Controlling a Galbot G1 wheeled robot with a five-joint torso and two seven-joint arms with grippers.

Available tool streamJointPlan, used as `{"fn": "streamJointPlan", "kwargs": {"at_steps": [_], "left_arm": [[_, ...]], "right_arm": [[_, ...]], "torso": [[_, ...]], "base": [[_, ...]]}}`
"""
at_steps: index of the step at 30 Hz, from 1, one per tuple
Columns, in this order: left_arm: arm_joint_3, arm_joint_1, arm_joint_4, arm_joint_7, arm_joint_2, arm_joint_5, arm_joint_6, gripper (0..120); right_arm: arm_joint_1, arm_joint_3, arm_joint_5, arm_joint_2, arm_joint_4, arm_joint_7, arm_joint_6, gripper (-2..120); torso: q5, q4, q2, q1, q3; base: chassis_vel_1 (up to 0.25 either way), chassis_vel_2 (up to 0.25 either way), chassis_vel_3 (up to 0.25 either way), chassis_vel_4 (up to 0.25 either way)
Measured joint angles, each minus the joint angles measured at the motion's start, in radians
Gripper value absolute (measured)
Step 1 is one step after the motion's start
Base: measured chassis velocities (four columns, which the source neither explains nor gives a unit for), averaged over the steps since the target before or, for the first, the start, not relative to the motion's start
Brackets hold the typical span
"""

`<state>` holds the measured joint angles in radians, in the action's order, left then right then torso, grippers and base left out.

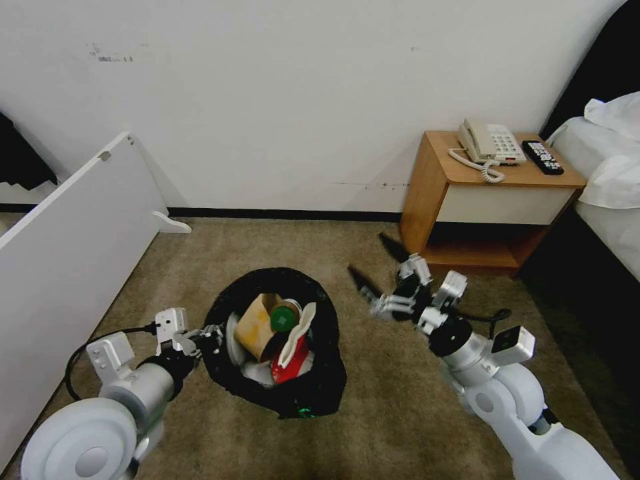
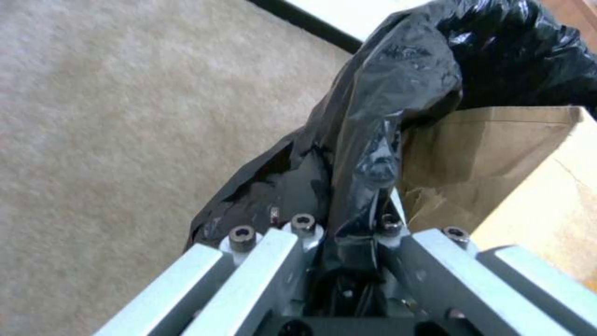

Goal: Pick up the trash bin, then pick up the garbage from the floor and place it into the trash bin.

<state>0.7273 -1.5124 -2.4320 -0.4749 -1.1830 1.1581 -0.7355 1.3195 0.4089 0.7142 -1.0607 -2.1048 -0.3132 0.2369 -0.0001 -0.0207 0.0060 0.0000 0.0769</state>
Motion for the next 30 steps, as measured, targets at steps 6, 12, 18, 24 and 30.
{"fn": "streamJointPlan", "kwargs": {"at_steps": [6,12,18,24,30], "left_arm": [[0.072,0.016,-0.001,-0.017,-0.012,-0.005,0.0,1],[0.091,0.024,-0.001,-0.042,-0.022,-0.031,0.0,1],[0.127,0.033,0.002,-0.051,-0.013,-0.047,0.0,1],[0.128,0.035,0.004,-0.047,-0.012,-0.045,0.0,1],[0.132,0.043,0.01,-0.044,-0.007,-0.04,0.0,1]], "right_arm": [[0.084,0.091,-0.212,-0.054,-0.003,0.236,-0.015,100],[0.119,0.114,-0.256,-0.093,-0.006,0.319,-0.023,100],[0.153,0.147,-0.324,-0.135,-0.019,0.34,-0.021,100],[0.163,0.151,-0.348,-0.143,-0.02,0.336,-0.01,100],[0.186,0.153,-0.352,-0.146,-0.044,0.332,-0.008,100]], "torso": [[0.0001,0.0,0.0,0.0,0.0],[0.0001,0.0,0.0,0.0,0.0],[0.0,0.0,0.0,0.0,0.0],[0.0,0.0,0.0,0.0,0.0],[0.0001,0.0,0.0,0.0,0.0]], "base": [[0.0,0.0,0.0,0.0],[0.0,0.0,0.0,0.0],[0.0,0.0,0.0,0.0],[0.0,0.0,0.0,0.0],[-0.023,0.023,0.022,-0.022]]}}
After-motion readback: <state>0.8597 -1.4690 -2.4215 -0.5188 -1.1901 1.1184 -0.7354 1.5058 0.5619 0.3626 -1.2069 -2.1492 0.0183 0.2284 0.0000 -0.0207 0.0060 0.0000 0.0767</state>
